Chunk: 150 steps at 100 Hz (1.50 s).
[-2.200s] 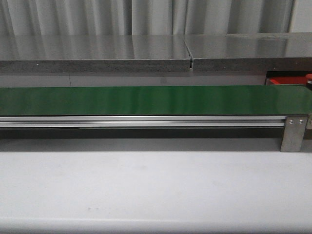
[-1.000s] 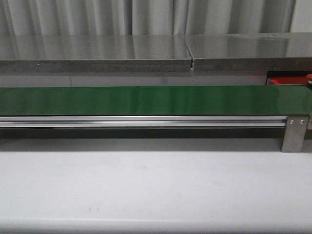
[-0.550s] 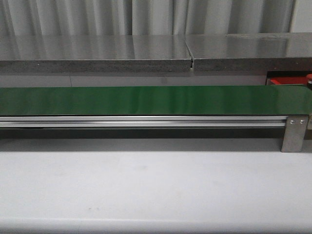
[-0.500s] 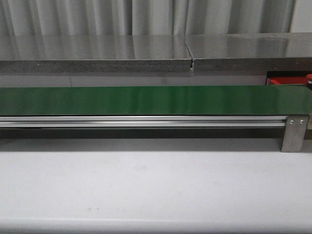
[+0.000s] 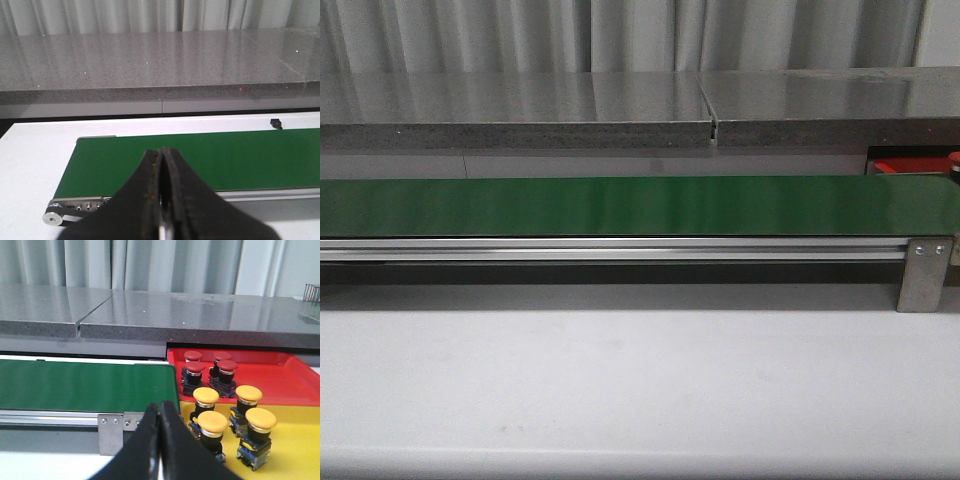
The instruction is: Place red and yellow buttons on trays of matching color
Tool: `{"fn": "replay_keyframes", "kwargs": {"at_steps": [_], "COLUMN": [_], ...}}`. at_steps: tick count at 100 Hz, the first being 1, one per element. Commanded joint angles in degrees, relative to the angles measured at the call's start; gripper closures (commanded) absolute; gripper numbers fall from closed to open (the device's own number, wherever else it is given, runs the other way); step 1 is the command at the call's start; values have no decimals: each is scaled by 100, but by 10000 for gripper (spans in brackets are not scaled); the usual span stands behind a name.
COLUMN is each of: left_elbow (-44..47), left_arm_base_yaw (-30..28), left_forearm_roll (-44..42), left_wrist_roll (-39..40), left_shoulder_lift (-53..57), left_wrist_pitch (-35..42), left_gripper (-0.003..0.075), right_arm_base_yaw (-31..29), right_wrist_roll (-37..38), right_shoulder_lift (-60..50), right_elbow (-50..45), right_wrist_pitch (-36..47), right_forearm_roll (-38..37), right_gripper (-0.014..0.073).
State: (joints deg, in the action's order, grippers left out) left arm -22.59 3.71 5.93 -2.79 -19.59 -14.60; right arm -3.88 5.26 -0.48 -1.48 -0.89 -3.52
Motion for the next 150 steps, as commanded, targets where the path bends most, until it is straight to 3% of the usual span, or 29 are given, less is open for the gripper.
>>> {"fn": "replay_keyframes", "kwargs": {"at_steps": [1, 61, 69, 73, 150], "left_elbow": [183, 2124, 2447, 2434, 2434], "left_arm_base_yaw": [18, 8, 8, 8, 8], "left_forearm_roll": [-49, -325, -325, -334, -282], "left_wrist_roll": [105, 362, 362, 362, 362], "left_shoulder_lift": [162, 2130, 2166, 2177, 2177], "left_wrist_pitch": [857, 1336, 1751, 1460, 1733], "left_gripper": [741, 741, 741, 741, 741], "right_arm_base_yaw": [-22, -22, -22, -22, -22], "right_wrist_roll": [-5, -5, -5, -5, -5], "right_shoulder_lift": [-125, -125, -120, -120, -114], "right_elbow": [125, 125, 125, 125, 125], "right_wrist_pitch": [410, 410, 407, 413, 412], "right_forearm_roll": [-57, -57, -57, -57, -57], "right_gripper": [710, 710, 710, 710, 710]}}
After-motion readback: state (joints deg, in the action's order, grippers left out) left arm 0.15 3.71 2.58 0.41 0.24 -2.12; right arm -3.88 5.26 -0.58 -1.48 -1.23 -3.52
